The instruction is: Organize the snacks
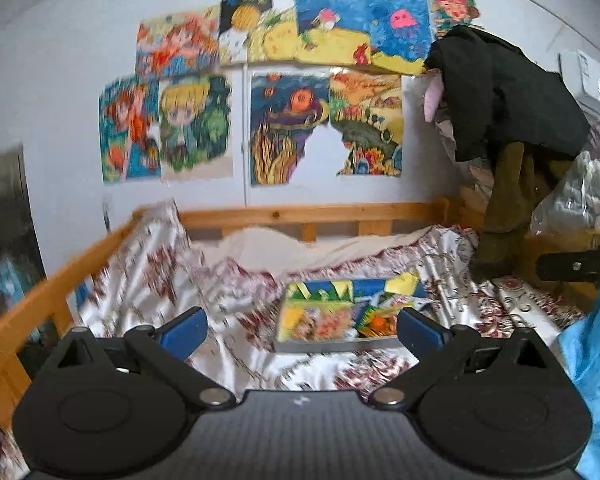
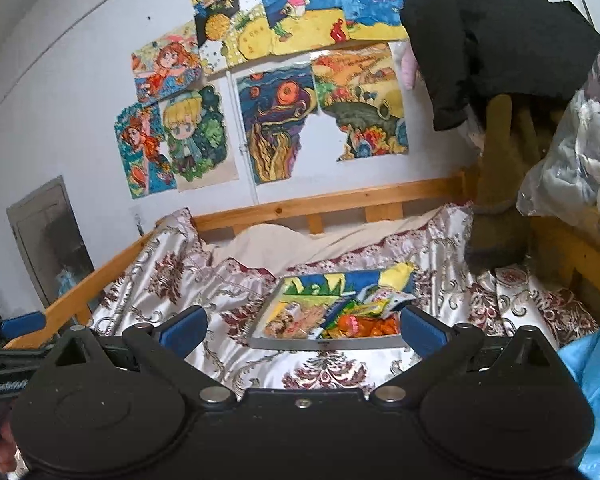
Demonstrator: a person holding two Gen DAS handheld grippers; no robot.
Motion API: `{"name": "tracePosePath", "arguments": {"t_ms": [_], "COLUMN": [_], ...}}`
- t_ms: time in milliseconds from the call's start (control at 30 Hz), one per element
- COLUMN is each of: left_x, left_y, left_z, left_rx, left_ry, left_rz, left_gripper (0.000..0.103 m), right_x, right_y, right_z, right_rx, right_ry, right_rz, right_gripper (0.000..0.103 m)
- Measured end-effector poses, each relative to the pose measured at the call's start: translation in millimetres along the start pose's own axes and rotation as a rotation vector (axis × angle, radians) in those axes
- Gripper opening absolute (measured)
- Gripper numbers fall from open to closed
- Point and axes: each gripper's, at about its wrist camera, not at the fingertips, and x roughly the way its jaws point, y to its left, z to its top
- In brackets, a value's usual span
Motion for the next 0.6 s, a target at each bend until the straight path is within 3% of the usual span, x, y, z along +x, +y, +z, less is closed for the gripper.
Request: {"name": "tracePosePath", "arguments": {"t_ms": [233,433,600], "left_x": [32.0,67.8,95.8], "left_y": [40.9,63.3,64.8], "left_z": [-12.0,-22.4,-31.9], "left_rx": [-0.212,-0.222,-0.207], "left_ry": [0.076,0.029,-0.029], "left_rz": [0.023,-0.007,-0.030], "left_gripper": [0.103,0.103,0.103], "right_x": [31.2,61.2,83.9], "right_y": [15.7,33.4,43.6], "right_z": [8.0,24.0,54.4], "right_rx": [-0.017,-0.066,-0.119], "right_ry": [0.023,-0.034,-0.055], "right_rz": [0.018,0.067,0.029], "right_gripper": [0.102,0.102,0.102]}}
